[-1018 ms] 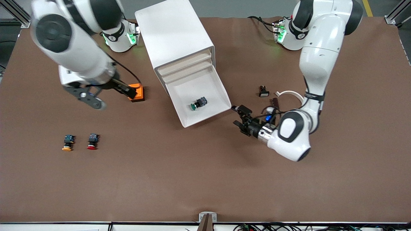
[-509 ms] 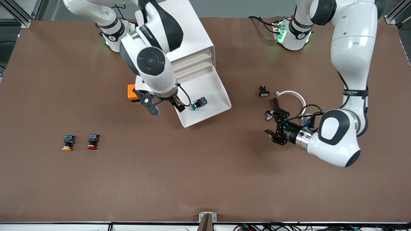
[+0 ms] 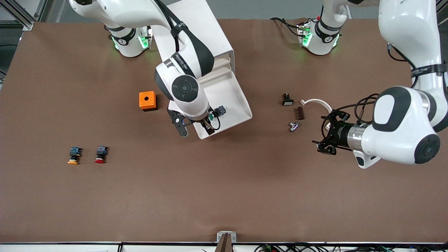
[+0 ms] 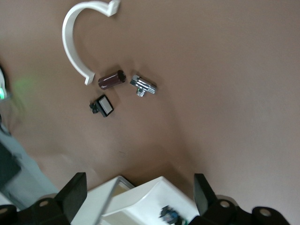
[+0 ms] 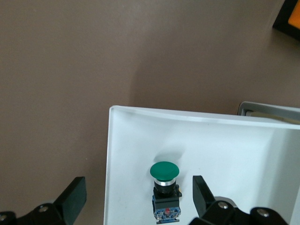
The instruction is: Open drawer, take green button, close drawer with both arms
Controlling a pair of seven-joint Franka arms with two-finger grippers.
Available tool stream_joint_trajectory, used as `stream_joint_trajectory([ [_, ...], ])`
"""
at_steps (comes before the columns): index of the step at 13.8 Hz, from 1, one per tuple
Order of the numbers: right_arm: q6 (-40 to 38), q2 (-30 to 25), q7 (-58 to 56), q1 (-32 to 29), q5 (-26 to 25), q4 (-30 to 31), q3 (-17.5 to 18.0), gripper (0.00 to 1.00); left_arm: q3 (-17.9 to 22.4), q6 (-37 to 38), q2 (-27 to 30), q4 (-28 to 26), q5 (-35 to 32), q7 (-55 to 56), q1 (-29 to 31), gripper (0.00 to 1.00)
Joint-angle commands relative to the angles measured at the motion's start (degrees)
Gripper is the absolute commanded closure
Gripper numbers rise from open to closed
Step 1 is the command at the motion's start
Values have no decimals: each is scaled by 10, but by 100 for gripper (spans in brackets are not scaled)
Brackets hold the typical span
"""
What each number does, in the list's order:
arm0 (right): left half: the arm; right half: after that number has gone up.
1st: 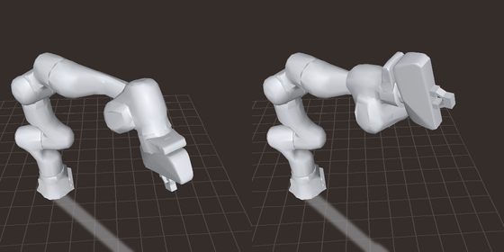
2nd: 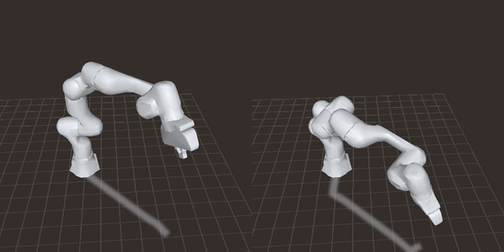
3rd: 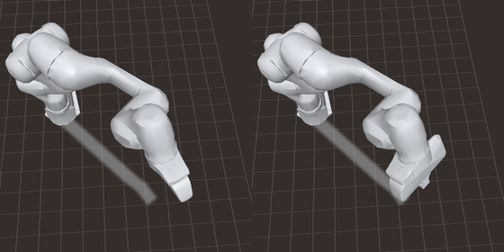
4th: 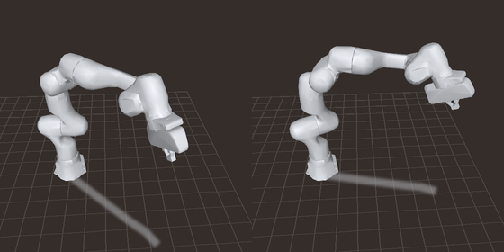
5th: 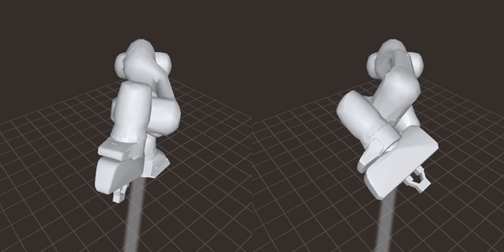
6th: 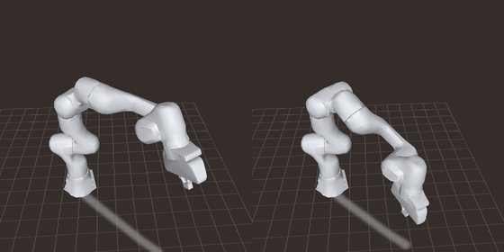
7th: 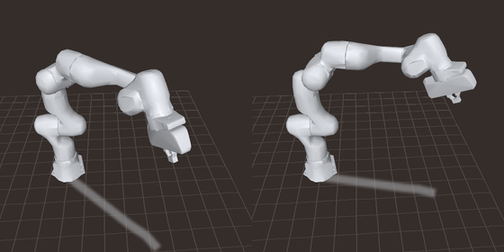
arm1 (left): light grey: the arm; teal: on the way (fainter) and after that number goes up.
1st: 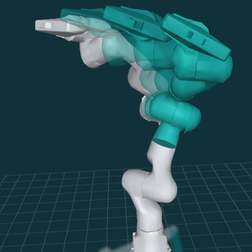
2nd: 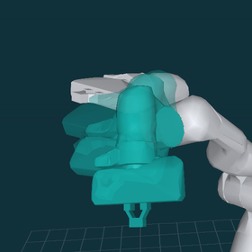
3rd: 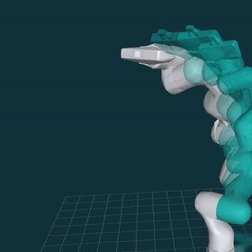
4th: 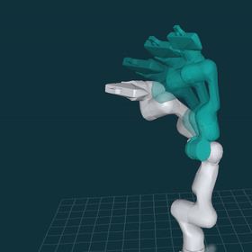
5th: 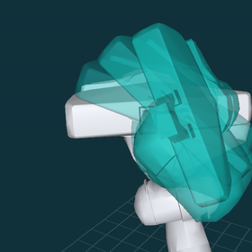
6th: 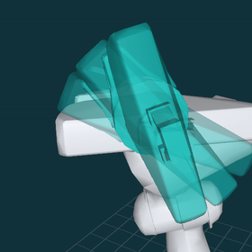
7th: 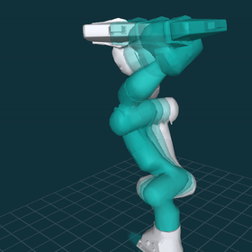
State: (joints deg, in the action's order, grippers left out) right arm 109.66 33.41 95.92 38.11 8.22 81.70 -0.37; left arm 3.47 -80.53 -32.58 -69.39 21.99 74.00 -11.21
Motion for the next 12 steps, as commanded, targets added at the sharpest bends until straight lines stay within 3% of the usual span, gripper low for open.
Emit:
stream_joint_trajectory([
  [1,-4,14,18,19,28,-10,-5,0,-4,-6,11,-17,-19,-112,4,0],
  [4,-8,30,18,35,29,-9,-5,0,-17,-42,10,-29,-78,-176,-17,0],
  [12,-1,63,15,65,23,-9,-5,0,-77,-304,19,-258,-79,-180,-30,0],
])
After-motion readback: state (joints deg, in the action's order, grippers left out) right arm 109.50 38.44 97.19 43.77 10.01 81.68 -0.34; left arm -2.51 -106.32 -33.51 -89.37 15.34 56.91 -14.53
